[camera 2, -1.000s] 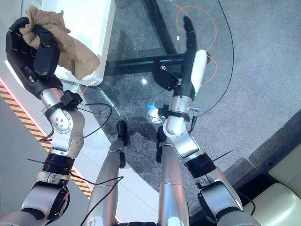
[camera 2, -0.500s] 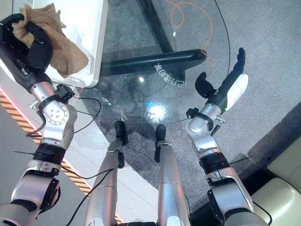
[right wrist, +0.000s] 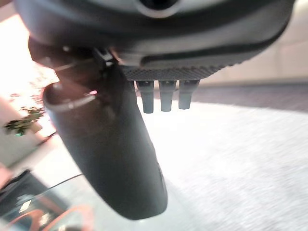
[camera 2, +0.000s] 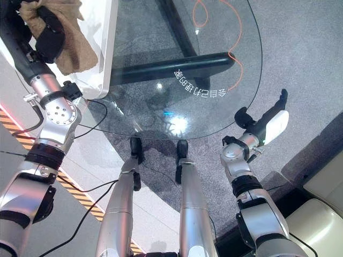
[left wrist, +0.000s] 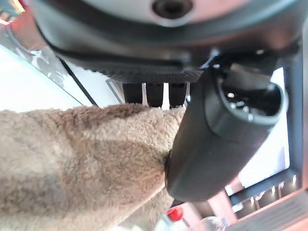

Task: Wipe the table with a cloth and put it in the basket.

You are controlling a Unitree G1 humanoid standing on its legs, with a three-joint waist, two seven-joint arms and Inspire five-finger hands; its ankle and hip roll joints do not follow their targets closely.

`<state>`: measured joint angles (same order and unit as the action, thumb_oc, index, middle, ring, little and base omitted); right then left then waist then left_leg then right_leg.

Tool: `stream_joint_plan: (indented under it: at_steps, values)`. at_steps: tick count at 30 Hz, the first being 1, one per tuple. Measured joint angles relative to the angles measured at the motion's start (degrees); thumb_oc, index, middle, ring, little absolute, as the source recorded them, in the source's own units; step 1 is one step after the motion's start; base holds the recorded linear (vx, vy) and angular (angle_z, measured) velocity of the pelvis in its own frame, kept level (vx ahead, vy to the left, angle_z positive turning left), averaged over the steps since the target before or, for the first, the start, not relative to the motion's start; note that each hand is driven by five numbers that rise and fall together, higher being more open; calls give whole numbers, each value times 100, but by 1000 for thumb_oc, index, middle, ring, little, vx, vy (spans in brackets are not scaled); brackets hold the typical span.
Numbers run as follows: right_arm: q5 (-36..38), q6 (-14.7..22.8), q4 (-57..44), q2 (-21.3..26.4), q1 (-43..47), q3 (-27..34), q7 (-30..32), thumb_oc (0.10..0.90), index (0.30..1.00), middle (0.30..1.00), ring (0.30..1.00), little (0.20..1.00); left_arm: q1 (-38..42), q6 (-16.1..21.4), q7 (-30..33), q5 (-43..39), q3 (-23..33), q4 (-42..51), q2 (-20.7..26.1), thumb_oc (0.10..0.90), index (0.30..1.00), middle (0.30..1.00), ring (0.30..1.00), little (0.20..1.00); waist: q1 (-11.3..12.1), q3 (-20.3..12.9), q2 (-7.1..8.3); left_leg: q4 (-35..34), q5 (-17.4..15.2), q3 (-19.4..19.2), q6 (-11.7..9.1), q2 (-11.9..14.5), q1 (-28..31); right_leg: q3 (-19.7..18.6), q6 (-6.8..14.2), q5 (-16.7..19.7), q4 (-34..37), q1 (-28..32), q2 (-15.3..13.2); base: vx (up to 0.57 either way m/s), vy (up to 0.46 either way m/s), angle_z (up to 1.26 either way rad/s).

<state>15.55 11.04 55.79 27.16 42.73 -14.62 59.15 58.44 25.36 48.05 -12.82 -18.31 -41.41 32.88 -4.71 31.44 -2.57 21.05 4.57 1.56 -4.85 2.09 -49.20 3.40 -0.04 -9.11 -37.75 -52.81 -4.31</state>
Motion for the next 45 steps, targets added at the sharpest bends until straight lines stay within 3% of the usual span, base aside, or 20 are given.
stream_joint_plan:
  at_steps: [12, 23, 24, 28, 29, 37, 45]
  values:
    - [416, 255, 1260, 4, 158, 69, -508, 800, 900, 900, 900, 900, 605, -637, -424, 0, -837, -860, 233, 100, 300, 300, 300, 200, -47, 0, 0, -7, 2, -9, -3, 45, -27, 42, -21, 18, 44, -39, 35, 0, 0, 0]
    - [494, 189, 1518, 4, 273, 68, -771, 800, 900, 900, 900, 900, 898, -1140, -654, 0, -1029, -1381, 407, 100, 300, 300, 300, 200, -79, 0, 0, -19, 2, -12, -3, 48, -38, 48, -19, 30, 49, -38, 34, 0, 0, 0]
    - [494, 185, 1537, 4, 273, 69, -771, 800, 900, 900, 900, 900, 898, -1172, -670, 0, -1029, -1393, 409, 141, 335, 335, 335, 241, -79, 0, 0, -19, 2, -12, -3, 48, -38, 48, -19, 30, 48, -38, 34, 0, 0, 0]
    - [494, 184, 1559, 4, 274, 69, -776, 800, 900, 900, 900, 900, 898, -1307, -892, -2, -1030, -1417, 409, 520, 660, 660, 660, 620, -97, 0, 0, -20, 2, -12, -3, 48, -36, 46, -20, 32, 52, -38, 33, 0, 0, 0]
    - [493, 184, 1555, 4, 276, 68, -776, 800, 900, 900, 900, 900, 898, -1346, -941, -3, -1033, -1421, 409, 800, 900, 900, 900, 900, -105, 0, 0, -23, 2, -12, -3, 48, -37, 47, -20, 32, 80, -38, 34, 0, 0, 0]
    - [491, 184, 1533, 3, 288, 68, -777, 800, 900, 900, 900, 900, 908, -1499, -1370, -72, -1033, -1443, 411, 800, 900, 900, 900, 900, -132, 0, 0, -102, 21, -20, -10, 50, -27, 49, -17, 44, 102, -41, 33, 0, 0, 0]
    - [490, 194, 1536, 3, 393, 68, -778, 800, 900, 900, 900, 900, 931, -1501, -1374, -114, -1033, -1500, 411, 800, 900, 900, 900, 900, -124, -1, 0, -102, 25, -22, -14, 49, -20, 49, -17, 44, 91, -41, 32, 0, 0, 0]
